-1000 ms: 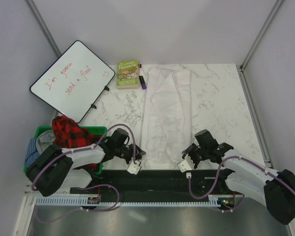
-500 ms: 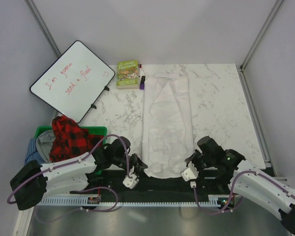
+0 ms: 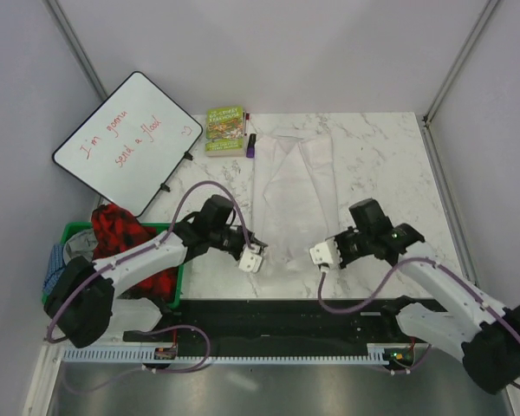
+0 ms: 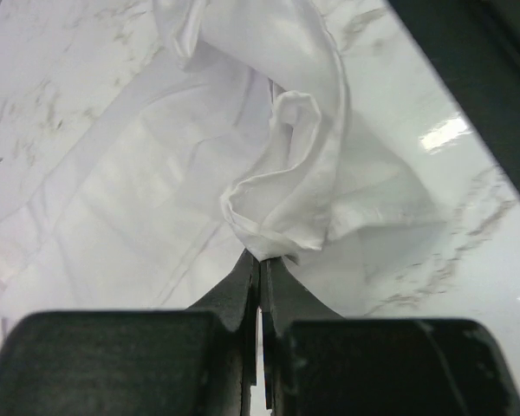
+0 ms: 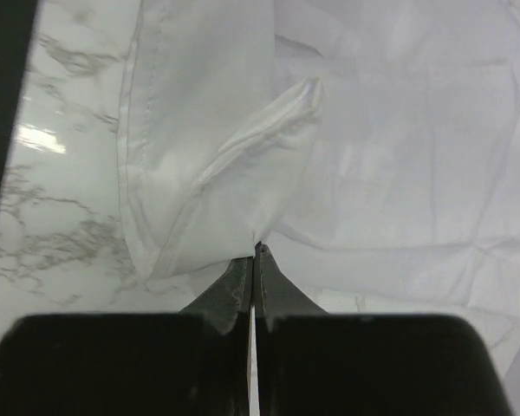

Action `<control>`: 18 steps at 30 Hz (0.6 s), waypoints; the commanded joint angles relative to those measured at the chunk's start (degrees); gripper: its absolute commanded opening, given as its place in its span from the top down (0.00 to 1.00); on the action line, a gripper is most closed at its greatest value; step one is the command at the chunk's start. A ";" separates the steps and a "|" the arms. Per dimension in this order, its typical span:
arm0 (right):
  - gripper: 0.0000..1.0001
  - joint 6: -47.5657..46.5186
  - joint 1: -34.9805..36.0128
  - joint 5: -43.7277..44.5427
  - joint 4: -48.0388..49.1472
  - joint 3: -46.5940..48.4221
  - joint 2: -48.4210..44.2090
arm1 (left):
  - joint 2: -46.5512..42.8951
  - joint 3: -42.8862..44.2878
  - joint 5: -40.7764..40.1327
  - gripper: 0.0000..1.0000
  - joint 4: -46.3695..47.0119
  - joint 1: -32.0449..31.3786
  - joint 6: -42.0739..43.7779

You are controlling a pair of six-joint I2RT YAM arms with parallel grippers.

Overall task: Fold and stack the long sleeve shirts
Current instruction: Fold the shirt

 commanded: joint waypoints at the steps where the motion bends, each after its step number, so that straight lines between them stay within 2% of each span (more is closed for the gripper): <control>1: 1.00 -3.29 -9.40 -5.57 5.62 10.66 14.03 | 9.83 10.50 4.04 0.98 0.87 5.19 -4.57; 6: 1.00 -6.01 -14.87 -7.68 9.93 22.00 33.09 | 25.80 21.85 2.46 0.98 4.74 11.60 -6.51; 9: 1.00 -5.75 -16.80 -7.33 13.01 26.84 41.71 | 31.10 27.73 1.40 0.98 3.79 14.59 -6.77; 13: 1.00 -4.79 -18.13 -6.89 16.26 31.24 47.89 | 37.69 33.02 -0.35 0.98 2.81 16.71 -6.16; 18: 1.00 -3.12 -18.21 -7.33 17.67 32.92 50.01 | 39.02 33.81 -2.90 0.98 5.26 17.41 -7.55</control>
